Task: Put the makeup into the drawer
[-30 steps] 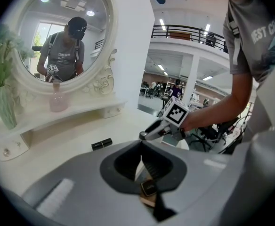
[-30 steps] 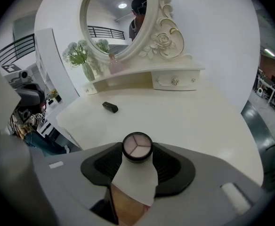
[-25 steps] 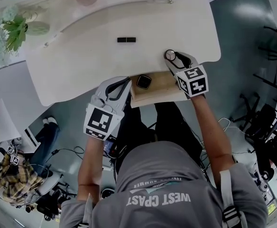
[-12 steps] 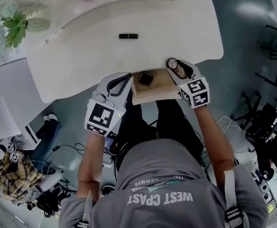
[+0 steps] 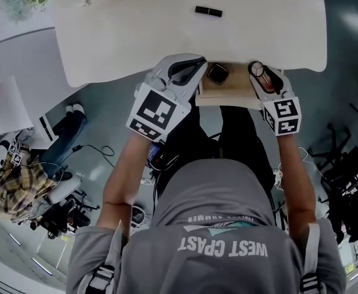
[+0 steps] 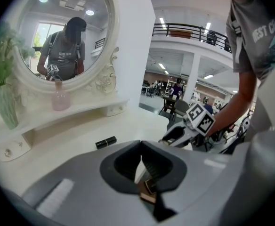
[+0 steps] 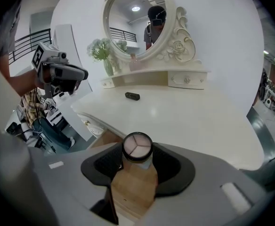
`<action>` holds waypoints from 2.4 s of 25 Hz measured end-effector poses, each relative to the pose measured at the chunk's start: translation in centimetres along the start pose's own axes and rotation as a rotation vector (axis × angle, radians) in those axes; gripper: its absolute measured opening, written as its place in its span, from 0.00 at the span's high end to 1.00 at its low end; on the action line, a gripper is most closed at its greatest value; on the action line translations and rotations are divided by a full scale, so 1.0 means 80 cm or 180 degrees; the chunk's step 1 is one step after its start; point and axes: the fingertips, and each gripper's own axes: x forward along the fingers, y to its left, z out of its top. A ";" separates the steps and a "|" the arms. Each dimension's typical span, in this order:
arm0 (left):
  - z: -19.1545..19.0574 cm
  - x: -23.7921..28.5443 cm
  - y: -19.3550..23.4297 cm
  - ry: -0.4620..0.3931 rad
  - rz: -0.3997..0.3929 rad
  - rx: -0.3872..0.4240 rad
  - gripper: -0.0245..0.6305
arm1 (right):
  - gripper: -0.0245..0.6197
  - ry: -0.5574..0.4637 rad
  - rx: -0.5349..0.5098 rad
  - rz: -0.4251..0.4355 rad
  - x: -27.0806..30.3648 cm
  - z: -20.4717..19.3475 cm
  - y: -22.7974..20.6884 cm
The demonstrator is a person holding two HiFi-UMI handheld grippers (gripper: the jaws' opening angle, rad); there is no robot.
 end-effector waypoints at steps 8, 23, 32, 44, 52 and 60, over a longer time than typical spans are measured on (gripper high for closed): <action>-0.012 -0.009 0.003 0.0032 0.0034 -0.0016 0.96 | 0.64 0.0298 -0.0104 0.0035 0.000 -0.051 0.014; -0.030 -0.011 -0.004 0.0076 0.0042 -0.0039 0.96 | 0.64 0.1076 -0.0065 0.0086 0.066 -0.125 -0.004; -0.034 -0.022 -0.007 0.0059 0.0086 -0.0031 0.96 | 0.64 0.1589 -0.0053 0.0221 0.085 -0.150 0.000; -0.019 -0.050 -0.013 -0.0007 0.0189 0.0033 0.96 | 0.63 0.2124 -0.0013 0.0301 0.103 -0.175 -0.008; 0.004 -0.090 -0.021 -0.0077 0.0283 0.0079 0.96 | 0.65 0.1810 -0.0017 0.0215 0.053 -0.128 0.003; 0.043 -0.129 -0.035 -0.0256 0.0344 0.0205 0.96 | 0.96 0.0604 0.0007 0.0098 -0.051 0.005 0.033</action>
